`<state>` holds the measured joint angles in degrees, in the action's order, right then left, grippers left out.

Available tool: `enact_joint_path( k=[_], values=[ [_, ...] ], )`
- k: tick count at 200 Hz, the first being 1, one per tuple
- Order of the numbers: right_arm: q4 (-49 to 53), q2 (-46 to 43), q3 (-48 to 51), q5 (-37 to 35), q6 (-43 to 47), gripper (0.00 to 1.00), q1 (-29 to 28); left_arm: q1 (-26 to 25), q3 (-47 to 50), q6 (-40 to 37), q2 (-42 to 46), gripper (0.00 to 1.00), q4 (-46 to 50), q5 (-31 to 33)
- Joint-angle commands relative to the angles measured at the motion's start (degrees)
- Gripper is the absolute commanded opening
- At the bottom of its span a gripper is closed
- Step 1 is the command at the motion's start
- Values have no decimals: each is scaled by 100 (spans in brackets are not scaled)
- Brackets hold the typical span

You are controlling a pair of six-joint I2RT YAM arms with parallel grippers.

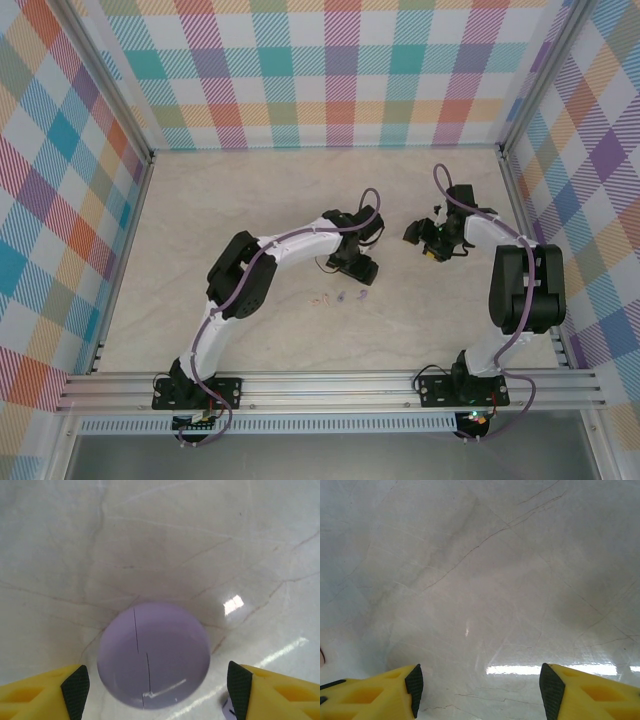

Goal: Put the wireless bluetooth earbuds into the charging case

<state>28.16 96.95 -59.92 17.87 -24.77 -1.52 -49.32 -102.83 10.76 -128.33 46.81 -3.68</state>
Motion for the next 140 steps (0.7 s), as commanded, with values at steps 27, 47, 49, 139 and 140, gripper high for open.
enact_joint_path(
  k=[27, 47, 49, 139, 140],
  values=[
    [-21, -53, 86, 179, 26, 66, 33, -51, -351, 40, -308, 69, 136, 201],
    [-40, -38, 86, 241, 39, 65, 35, -53, -409, 105, -409, 65, 118, 304],
    [-46, -36, 86, 254, 42, 65, 30, -52, -406, 133, -413, 64, 118, 346],
    [8, 498, -257, 1054, 358, 65, -302, 629, 255, 1506, -228, 43, -478, 270],
    [11, 508, -266, 1053, 359, 65, -312, 636, 250, 1511, -232, 43, -479, 267]
  ],
)
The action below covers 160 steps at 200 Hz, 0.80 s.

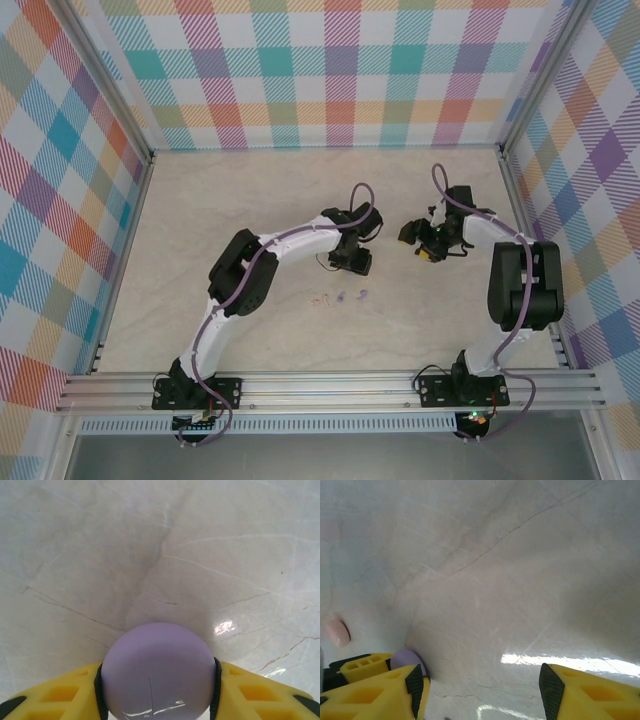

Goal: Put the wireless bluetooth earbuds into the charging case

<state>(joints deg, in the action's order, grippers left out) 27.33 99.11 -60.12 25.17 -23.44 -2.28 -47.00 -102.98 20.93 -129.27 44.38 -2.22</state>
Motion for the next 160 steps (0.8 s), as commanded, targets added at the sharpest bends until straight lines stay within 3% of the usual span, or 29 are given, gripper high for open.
enact_joint_path(
  k=[1, 17, 56, 86, 120, 160],
  values=[
    [100, 301, -255, 322, 230, 65, -250, 412, 267, 502, -140, 43, -237, 109],
    [131, 467, -388, 285, 230, 65, -422, 478, 230, 617, -177, 45, -229, 127],
    [101, 751, -599, 435, 222, 65, -597, 531, 281, 625, 18, 69, -294, 0],
    [96, 866, -676, 570, 216, 64, -611, 632, 353, 550, 357, 80, -326, -119],
    [136, 925, -677, 577, 229, 62, -629, 813, 578, 384, 783, 80, -369, -252],
    [232, 969, -642, 583, 244, 55, -781, 1043, 999, 167, 1061, 69, -602, -734]
  ],
)
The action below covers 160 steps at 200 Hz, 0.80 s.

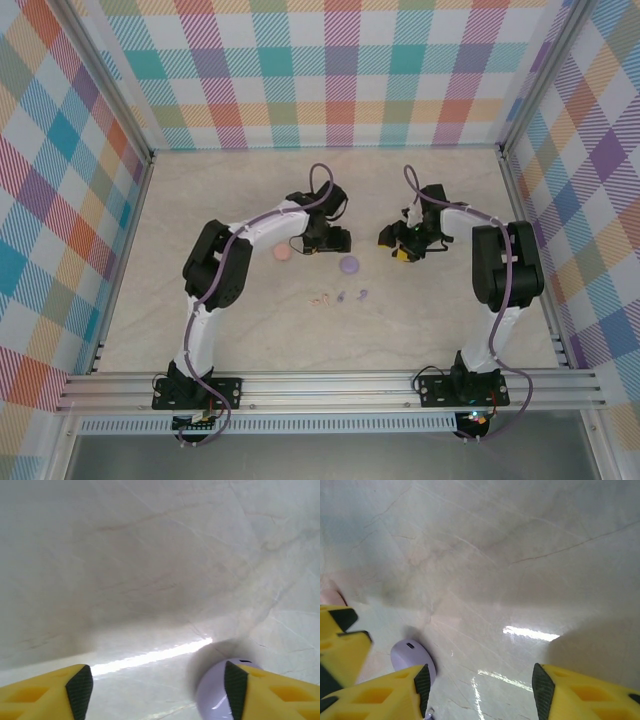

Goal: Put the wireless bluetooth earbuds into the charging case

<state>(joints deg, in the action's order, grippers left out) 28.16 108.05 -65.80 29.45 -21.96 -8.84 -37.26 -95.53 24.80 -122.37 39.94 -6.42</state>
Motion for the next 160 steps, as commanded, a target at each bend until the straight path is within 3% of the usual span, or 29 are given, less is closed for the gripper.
enact_joint_path(
  k=[1, 25, 64, 87, 160],
  values=[
    [152, 75, -73, 156, 91, 55, -130, 73, 267, -220, 375, 69, -169, -328],
    [167, 131, -73, 168, 101, 48, -276, 115, 452, -237, 511, 64, -294, -483],
    [256, 272, -200, 162, 88, 35, -501, 129, 675, -396, 589, 50, -392, -1252],
    [345, 360, -303, 196, 136, 31, -597, 120, 906, -410, 731, 48, -500, -1440],
    [348, 522, -336, 264, 88, 28, -785, 129, 1093, -348, 691, 44, -1042, -1890]
  ],
)
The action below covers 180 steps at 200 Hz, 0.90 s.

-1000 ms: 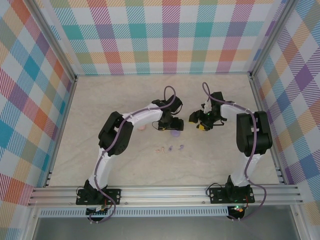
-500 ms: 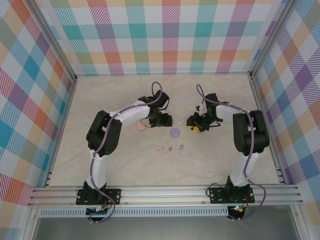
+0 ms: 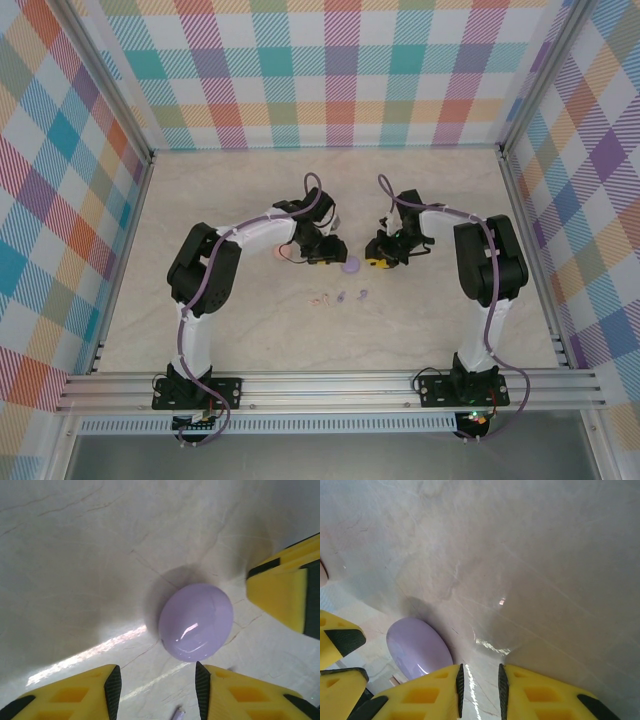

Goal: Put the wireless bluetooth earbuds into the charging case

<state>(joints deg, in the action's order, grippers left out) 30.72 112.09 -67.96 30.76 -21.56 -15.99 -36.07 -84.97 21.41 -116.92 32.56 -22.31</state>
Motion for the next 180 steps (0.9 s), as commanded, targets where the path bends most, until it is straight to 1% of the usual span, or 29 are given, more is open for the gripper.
enact_joint_path(
  k=[1, 32, 51, 85, 133, 180],
  values=[
    [97, 119, -120, 137, 48, 28, -75, 12, 40, -7, 141, 44, -312, -305],
    [64, 203, -134, 149, -10, 27, -152, 34, 37, 112, -55, 35, -398, -276],
    [48, 243, -151, 149, -43, 26, -210, 35, 85, 156, -86, 32, -399, -202],
    [-60, 264, -96, 226, -125, 26, -256, 41, 229, 188, -84, 31, -491, -242],
    [-394, 156, 113, 493, -289, 36, -255, 57, 372, 272, -110, 29, -653, -292],
    [-663, 209, 225, 834, -413, 40, -249, 58, 454, 295, -202, 28, -691, -286]
  ],
)
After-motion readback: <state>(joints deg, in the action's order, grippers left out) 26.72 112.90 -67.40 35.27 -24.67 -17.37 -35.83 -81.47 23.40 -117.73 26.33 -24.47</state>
